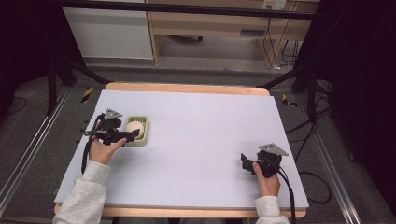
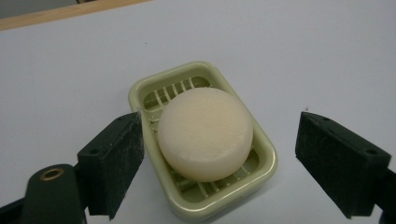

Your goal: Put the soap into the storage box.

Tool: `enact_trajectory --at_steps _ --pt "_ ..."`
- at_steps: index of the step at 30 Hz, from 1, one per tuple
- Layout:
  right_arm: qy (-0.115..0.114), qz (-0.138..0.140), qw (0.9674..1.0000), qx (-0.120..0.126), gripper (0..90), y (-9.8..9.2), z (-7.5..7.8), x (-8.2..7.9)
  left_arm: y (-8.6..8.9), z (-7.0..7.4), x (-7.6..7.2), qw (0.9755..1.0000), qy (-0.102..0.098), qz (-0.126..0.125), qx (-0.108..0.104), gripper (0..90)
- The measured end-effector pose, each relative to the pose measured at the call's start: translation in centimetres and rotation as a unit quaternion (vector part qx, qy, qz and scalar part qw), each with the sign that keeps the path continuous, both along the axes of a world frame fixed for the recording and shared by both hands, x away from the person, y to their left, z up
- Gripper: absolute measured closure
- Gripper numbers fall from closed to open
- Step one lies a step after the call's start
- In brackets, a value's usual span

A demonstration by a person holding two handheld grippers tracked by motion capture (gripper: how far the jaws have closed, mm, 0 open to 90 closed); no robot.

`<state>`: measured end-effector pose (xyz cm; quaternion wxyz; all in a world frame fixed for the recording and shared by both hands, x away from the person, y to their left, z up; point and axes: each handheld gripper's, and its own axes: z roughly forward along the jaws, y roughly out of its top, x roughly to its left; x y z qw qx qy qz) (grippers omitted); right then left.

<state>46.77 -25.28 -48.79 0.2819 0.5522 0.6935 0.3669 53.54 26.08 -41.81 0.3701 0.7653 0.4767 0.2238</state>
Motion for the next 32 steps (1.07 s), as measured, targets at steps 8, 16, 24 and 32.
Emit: enact_trajectory --at_steps 8,16,24,32 --pt "-0.005 0.0 1.0 0.002 4.2 0.0 0.0 -0.1 1.2 -0.4 -2.5 0.9991 -0.03 0.007 -0.03 15.6" --pt "-0.009 -0.001 1.0 0.003 4.2 0.0 0.0 -0.2 2.0 -1.4 -4.1 0.9991 -0.028 0.017 -0.027 15.7" --pt "-0.011 0.001 0.9999 0.003 4.2 0.0 0.1 -0.2 2.7 -2.6 -6.0 0.9988 -0.035 0.024 -0.025 16.6" --pt "-0.011 0.002 0.9999 0.003 4.1 0.0 0.1 -0.2 3.2 -3.7 -7.4 0.9987 -0.034 0.031 -0.02 19.5"
